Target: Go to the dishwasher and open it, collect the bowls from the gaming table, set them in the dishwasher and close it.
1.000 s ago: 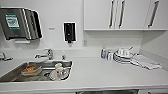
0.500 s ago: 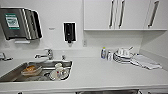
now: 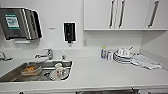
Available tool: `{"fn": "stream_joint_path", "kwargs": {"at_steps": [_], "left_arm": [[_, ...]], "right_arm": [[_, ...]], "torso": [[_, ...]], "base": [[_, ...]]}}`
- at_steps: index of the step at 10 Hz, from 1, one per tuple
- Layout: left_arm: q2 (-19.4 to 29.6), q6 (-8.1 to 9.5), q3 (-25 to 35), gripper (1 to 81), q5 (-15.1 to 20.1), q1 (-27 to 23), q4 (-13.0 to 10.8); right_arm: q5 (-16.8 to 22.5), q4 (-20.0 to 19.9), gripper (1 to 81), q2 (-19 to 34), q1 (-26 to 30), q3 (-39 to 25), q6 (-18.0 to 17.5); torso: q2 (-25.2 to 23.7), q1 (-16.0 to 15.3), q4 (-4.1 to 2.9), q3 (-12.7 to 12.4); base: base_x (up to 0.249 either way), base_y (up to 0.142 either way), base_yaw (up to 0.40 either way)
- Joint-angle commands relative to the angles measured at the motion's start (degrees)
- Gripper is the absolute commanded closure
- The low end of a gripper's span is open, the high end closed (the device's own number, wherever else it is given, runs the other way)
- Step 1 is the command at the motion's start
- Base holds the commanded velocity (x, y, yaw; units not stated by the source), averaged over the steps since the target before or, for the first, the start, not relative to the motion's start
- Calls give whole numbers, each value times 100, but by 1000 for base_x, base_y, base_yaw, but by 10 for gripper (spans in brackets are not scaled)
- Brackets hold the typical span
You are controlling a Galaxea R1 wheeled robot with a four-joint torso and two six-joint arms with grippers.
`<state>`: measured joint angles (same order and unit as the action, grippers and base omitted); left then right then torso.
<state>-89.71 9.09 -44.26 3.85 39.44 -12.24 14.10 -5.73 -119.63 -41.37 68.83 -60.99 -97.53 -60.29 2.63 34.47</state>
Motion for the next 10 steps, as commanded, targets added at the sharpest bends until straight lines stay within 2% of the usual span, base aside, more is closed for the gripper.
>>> {"fn": "stream_joint_path", "kwargs": {"at_steps": [1, 4, 6, 8, 10], "left_arm": [[154, 13, 137, 10, 19, -511, -59], [84, 13, 137, 10, 37, -511, -77], [75, 13, 137, 10, 37, -511, -86], [84, 13, 128, 10, 45, -511, -86], [75, 13, 120, 10, 37, -511, -86]], "right_arm": [[145, -51, 10, -20, 713, 121, -220], [75, -42, 10, -56, 836, 411, -1080], [49, -34, 10, -47, 1012, 473, -1309], [49, -25, 10, -64, 1179, 473, -1345], [66, -7, 10, -196, 1118, 648, -1539]], "torso": [[0, 0, 0, 0], [0, 0, 0, 5], [0, 0, 0, 5], [0, 0, 0, 5], [0, 0, 0, 7]], "base": [[0, 0, 0], [0, 0, 0], [0, 0, 0], [0, 0, 0], [0, 0, 0]]}}
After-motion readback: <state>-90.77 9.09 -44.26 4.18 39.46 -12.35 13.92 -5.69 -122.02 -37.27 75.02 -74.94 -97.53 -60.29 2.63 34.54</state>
